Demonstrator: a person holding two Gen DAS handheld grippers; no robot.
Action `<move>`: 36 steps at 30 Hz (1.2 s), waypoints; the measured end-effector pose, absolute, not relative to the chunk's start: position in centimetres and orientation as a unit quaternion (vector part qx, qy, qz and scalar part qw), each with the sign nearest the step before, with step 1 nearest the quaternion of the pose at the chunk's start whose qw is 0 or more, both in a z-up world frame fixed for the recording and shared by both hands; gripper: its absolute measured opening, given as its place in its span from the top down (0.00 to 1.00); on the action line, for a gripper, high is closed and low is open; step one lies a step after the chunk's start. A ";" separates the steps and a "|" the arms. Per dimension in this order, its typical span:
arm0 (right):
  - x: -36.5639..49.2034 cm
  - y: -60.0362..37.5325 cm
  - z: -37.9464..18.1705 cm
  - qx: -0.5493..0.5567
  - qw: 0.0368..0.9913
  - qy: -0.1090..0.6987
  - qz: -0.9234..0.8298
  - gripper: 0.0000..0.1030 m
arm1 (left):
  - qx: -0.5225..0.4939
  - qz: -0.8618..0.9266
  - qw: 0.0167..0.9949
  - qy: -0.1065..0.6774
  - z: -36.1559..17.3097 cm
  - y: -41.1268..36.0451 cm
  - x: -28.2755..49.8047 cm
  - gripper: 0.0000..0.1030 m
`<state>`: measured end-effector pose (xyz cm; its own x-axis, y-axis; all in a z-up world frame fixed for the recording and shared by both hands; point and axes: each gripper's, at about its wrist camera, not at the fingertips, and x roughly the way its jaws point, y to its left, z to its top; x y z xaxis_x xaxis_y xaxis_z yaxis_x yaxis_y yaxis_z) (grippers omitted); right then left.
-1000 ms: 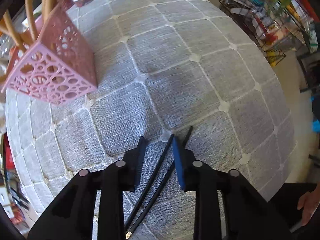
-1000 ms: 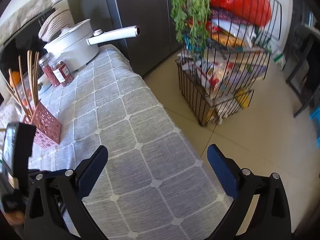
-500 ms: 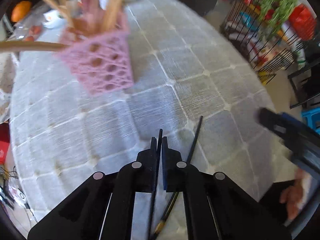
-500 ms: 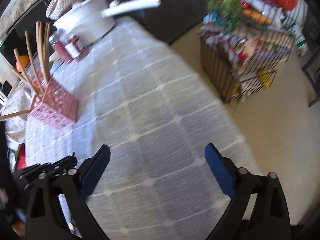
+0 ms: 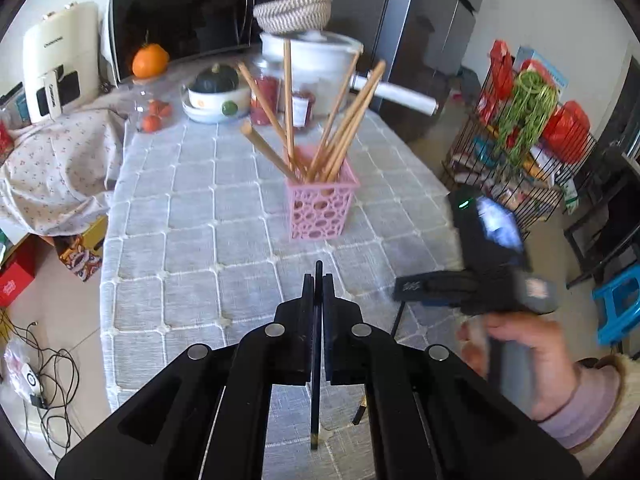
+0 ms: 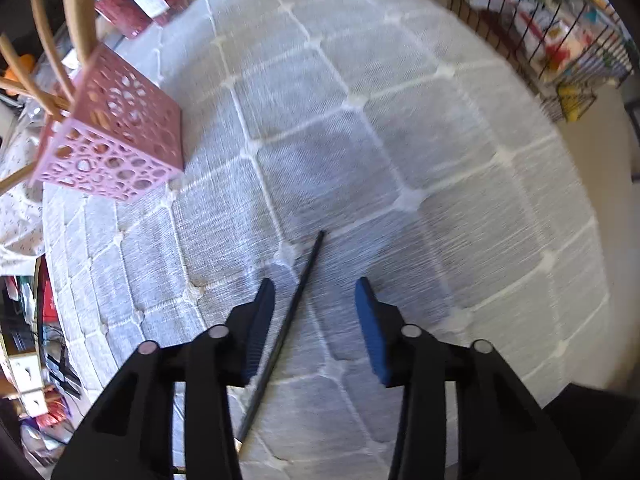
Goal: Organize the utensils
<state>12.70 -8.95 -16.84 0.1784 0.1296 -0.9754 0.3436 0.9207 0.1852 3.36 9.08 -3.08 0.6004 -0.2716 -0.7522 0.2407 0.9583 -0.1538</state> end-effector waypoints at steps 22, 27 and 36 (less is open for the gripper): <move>8.6 -9.9 -5.4 0.138 0.876 0.462 0.001 0.96 | -0.078 -0.137 0.920 0.358 0.4 9.6 2.0 0.97; 6.6 -10.9 -1.9 0.122 0.892 0.433 0.033 0.96 | -0.083 -0.133 0.923 0.351 2.3 8.8 2.4 0.97; 5.8 -12.3 4.2 0.122 0.913 0.385 0.057 0.96 | -0.078 -0.119 0.938 0.317 8.2 8.2 3.7 0.97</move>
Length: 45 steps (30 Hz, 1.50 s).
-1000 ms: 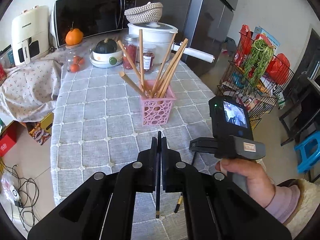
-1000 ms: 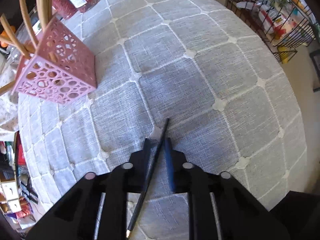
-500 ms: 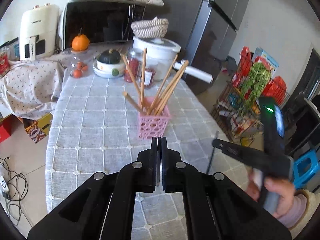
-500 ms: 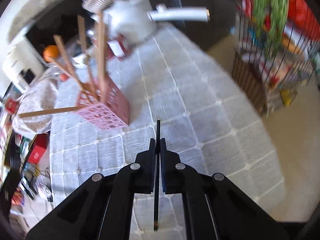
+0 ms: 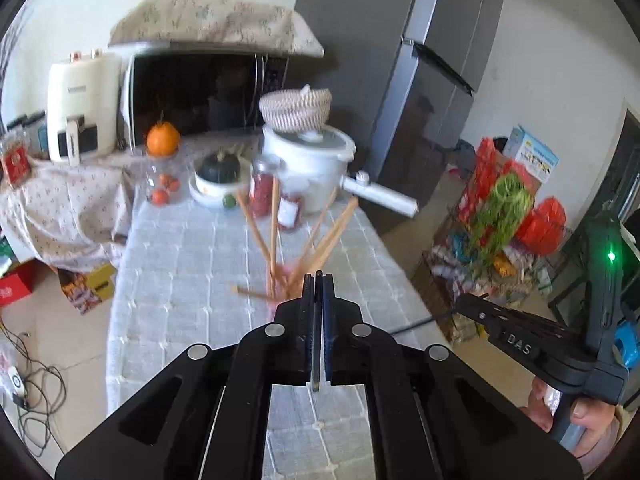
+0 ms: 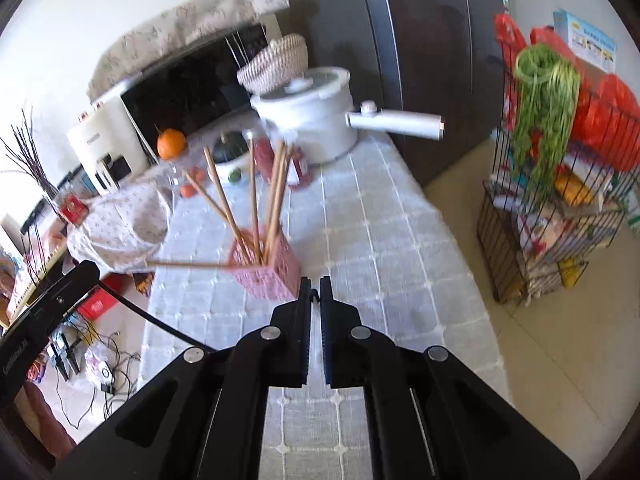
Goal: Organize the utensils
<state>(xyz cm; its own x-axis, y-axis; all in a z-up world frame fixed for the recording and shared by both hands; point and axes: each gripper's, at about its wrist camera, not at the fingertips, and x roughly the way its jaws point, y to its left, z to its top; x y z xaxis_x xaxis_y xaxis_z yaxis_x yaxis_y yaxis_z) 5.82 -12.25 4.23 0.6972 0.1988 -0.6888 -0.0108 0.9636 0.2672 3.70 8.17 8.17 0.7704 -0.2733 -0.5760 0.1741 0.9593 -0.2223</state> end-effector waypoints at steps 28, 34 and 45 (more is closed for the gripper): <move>11.7 -11.1 10.6 0.118 0.930 0.335 0.094 0.95 | -0.102 -0.067 0.940 0.317 7.2 8.1 15.0 0.92; 11.4 -11.5 10.9 0.127 0.931 0.330 0.094 0.95 | -0.110 -0.067 0.949 0.287 9.6 9.6 13.2 0.92; 10.4 -13.0 11.3 0.135 0.934 0.322 0.082 0.95 | -0.112 -0.082 0.949 0.283 9.1 9.9 10.3 0.86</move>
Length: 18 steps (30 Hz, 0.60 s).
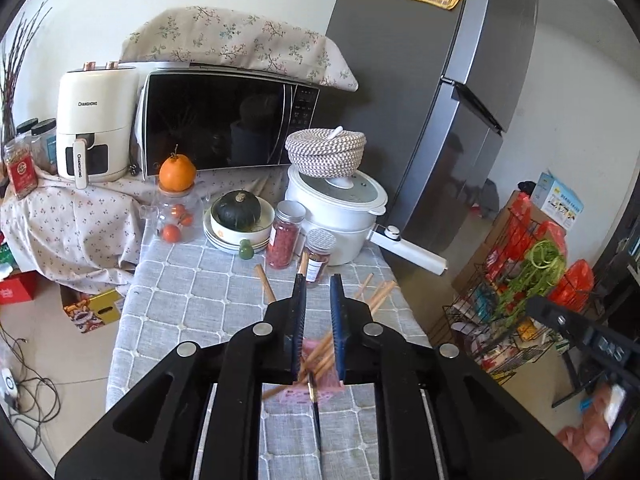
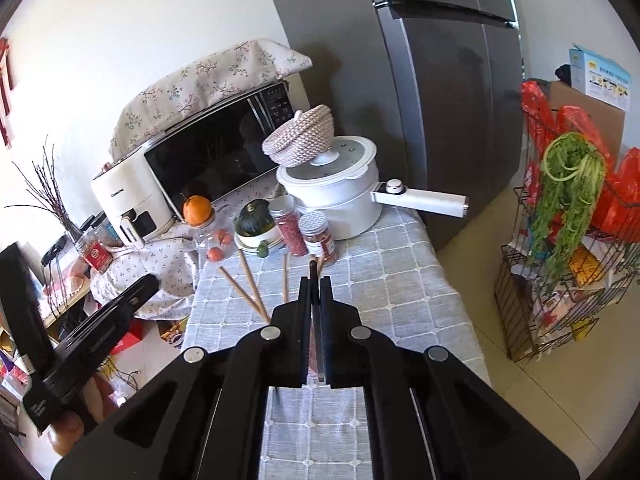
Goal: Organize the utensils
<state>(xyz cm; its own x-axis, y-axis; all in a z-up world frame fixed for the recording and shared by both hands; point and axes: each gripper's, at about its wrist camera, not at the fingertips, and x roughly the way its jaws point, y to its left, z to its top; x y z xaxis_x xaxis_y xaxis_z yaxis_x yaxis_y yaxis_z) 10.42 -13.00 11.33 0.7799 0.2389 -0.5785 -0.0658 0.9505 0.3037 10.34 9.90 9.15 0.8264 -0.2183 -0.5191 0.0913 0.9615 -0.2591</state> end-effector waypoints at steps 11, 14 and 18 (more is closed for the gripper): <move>9.3 -15.3 7.7 0.143 0.921 0.354 0.075 0.95 | -0.108 -0.071 0.840 0.528 -6.4 7.6 7.8 0.75; 8.9 -15.2 6.6 0.138 0.917 0.366 0.081 0.95 | -0.138 -0.054 0.805 0.574 -10.0 7.6 8.6 0.75; 8.4 -15.0 5.5 0.138 0.913 0.373 0.090 0.95 | -0.121 -0.060 0.796 0.591 -12.3 5.2 7.2 0.75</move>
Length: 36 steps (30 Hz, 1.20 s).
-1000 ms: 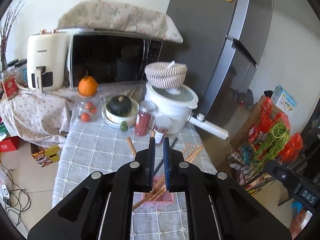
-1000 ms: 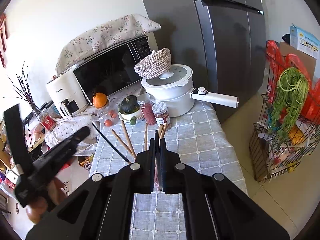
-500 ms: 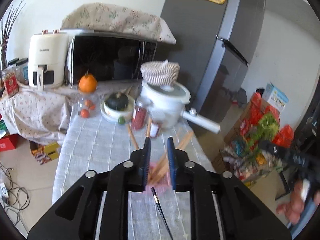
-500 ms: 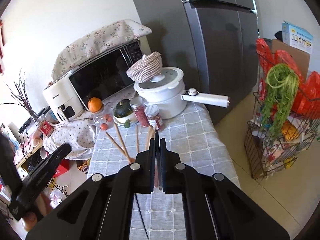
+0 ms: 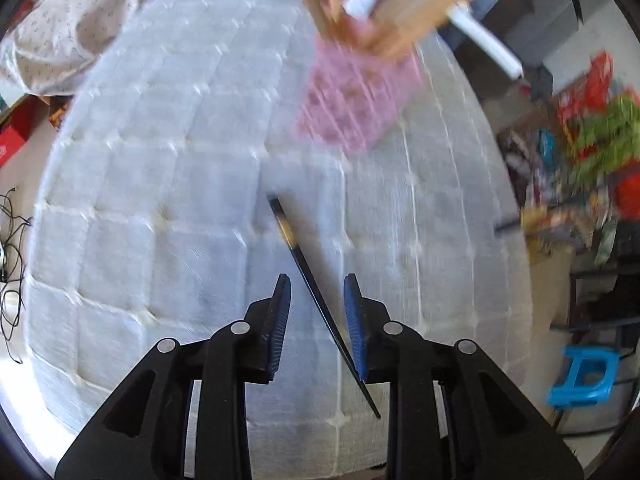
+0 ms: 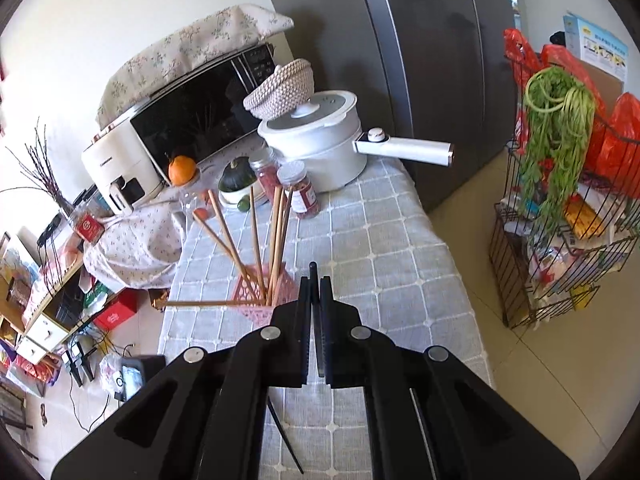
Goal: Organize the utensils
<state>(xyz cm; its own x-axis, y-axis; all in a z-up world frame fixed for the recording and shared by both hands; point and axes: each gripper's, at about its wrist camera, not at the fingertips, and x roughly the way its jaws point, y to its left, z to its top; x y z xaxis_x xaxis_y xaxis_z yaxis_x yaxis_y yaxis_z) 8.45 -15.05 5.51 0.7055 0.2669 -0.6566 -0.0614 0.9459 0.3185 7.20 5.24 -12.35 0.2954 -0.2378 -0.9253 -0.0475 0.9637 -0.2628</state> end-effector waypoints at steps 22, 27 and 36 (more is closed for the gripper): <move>7.7 -16.5 3.6 0.143 0.906 0.383 0.113 0.95 | -0.162 0.056 0.753 0.636 -15.7 6.9 14.9 0.84; 8.1 -17.1 3.1 0.153 0.901 0.390 0.110 0.95 | -0.136 0.059 0.783 0.605 -15.3 6.0 13.3 0.94; 6.6 -17.0 5.1 0.153 0.907 0.376 0.110 0.95 | -0.129 -0.056 0.867 0.478 -6.2 7.3 6.3 0.94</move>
